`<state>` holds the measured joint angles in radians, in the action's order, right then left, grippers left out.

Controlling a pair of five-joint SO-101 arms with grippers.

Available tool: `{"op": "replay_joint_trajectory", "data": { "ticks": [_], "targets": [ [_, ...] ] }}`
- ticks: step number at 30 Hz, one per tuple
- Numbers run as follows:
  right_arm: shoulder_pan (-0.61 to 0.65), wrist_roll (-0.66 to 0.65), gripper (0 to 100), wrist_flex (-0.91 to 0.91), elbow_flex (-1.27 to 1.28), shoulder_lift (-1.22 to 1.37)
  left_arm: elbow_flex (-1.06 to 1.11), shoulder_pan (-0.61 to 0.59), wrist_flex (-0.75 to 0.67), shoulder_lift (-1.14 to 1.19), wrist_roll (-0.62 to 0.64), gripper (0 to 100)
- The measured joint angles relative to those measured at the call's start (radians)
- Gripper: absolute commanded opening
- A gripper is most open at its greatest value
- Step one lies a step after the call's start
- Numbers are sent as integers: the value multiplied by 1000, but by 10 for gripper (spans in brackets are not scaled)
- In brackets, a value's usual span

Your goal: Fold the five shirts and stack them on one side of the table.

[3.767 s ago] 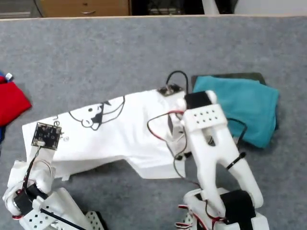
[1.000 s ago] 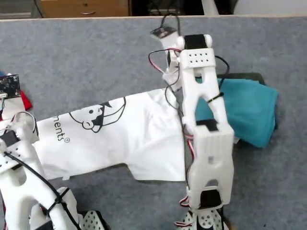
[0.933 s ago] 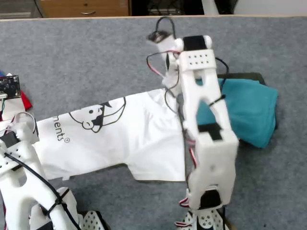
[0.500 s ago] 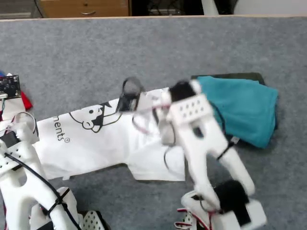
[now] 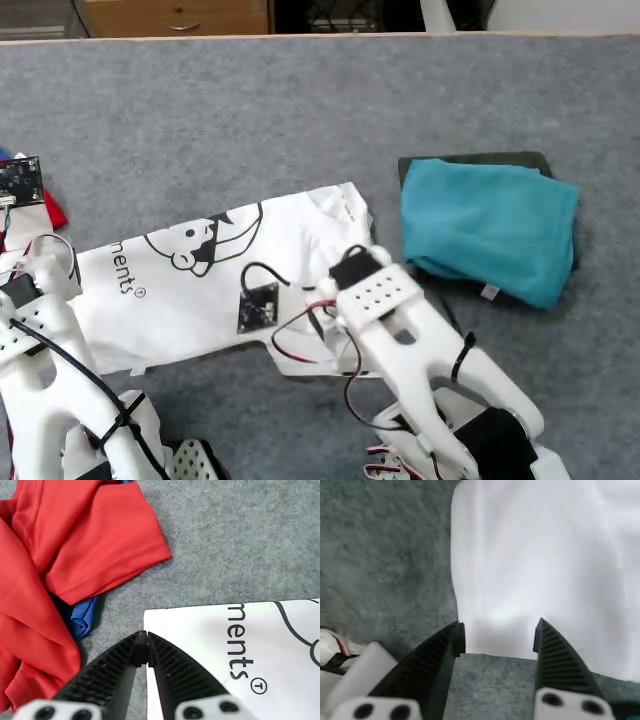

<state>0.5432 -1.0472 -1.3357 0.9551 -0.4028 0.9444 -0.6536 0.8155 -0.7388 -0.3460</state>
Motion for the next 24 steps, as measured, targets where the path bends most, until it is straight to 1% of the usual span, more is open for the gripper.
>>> {"op": "replay_joint_trajectory", "data": {
  "ticks": [9,13,15,20,24],
  "targets": [
    [0,0,240,239,192,-25,0,0,0,0,0,30],
    [2,0,236,279,219,-29,29,0,9,0,0,30],
    [2,0,191,284,219,-29,34,0,11,0,0,30],
    [-3,0,8,328,219,-29,35,0,11,-12,0,30],
    [-3,0,14,336,203,-29,35,0,11,-12,0,32]
  ]
}}
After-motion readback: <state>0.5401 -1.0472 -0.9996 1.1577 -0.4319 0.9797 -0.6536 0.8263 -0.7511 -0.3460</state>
